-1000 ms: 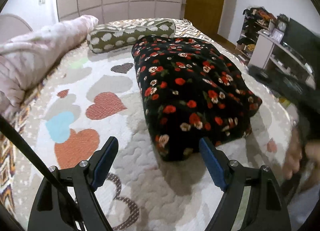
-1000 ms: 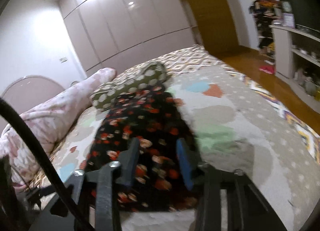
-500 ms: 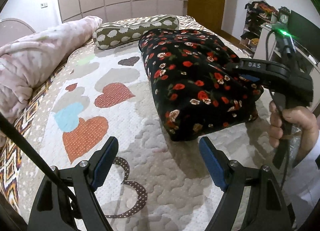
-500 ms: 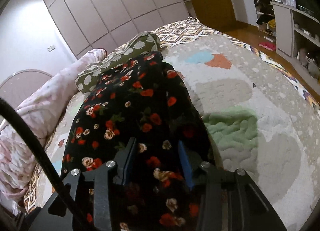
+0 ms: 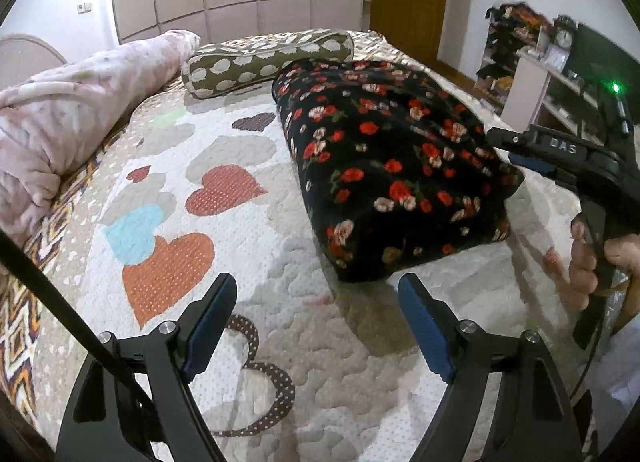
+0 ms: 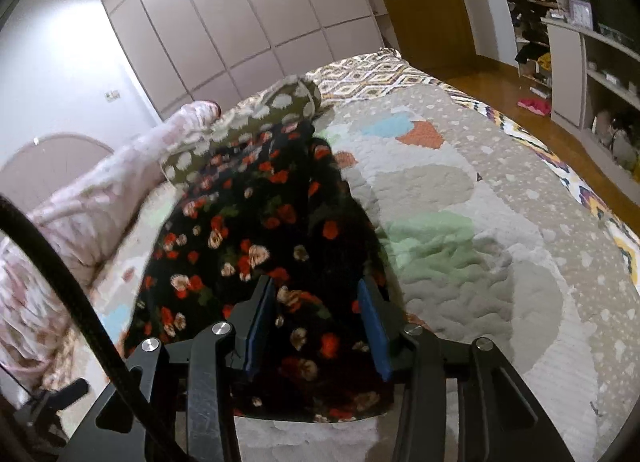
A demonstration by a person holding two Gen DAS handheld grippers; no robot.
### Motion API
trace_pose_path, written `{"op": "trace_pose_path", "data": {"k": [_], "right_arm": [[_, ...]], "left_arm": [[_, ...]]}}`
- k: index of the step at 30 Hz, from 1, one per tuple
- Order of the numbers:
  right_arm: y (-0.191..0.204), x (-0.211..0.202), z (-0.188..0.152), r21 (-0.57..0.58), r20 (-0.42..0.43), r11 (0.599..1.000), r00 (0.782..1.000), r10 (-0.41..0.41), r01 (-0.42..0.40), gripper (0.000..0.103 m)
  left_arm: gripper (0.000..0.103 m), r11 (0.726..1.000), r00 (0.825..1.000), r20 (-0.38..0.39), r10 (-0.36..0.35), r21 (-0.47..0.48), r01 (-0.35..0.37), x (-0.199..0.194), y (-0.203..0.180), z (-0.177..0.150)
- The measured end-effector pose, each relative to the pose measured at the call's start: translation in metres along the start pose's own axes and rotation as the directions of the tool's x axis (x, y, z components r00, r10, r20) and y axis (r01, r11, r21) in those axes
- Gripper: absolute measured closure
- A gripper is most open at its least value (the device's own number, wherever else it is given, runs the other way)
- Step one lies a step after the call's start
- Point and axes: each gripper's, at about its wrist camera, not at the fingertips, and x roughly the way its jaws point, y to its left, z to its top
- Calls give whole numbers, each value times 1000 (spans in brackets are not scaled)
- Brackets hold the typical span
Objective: Fold large clothes
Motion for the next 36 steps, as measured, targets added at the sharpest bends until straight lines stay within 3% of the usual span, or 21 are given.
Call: {"op": "trace_pose_path", "data": {"k": [2, 5, 10, 12, 16, 19, 25, 28, 32, 36], "right_arm": [[-6, -3, 8, 25, 11, 999, 1000, 22, -22, 29], [-13, 6, 23, 64, -6, 996, 998, 59, -58, 22], [-25, 52, 41, 102, -121, 992, 989, 87, -75, 20], [-32, 70, 45, 132, -155, 987, 981, 116, -96, 18], [-45, 95, 52, 194, -181, 969, 965, 187, -151, 14], [-50, 110, 52, 198, -202, 967, 959, 199, -159, 9], [-69, 129, 42, 301, -209, 923, 927, 310, -241, 3], [-70, 131, 42, 306, -204, 916, 923, 327, -257, 2], [-69, 134, 44, 320, -213, 907, 913, 349, -272, 1], [-65, 139, 45, 332, -217, 892, 895, 389, -306, 4]], "left_arm": [[21, 997, 999, 9, -54, -55, 54, -1, 13, 10], [15, 981, 992, 16, -127, -142, 128, 10, 34, 28], [15, 940, 966, -26, -256, -238, 243, 55, 66, 60], [15, 919, 942, -56, -331, -248, 308, 74, 70, 68], [15, 855, 877, -106, -468, -307, 419, 112, 72, 78], [11, 836, 851, -115, -512, -297, 462, 127, 63, 80], [4, 807, 821, -129, -557, -317, 498, 148, 46, 81], [0, 789, 808, -137, -573, -359, 499, 158, 43, 79], [0, 742, 774, -139, -618, -427, 516, 173, 44, 78], [0, 733, 770, -141, -622, -451, 509, 182, 39, 82]]}}
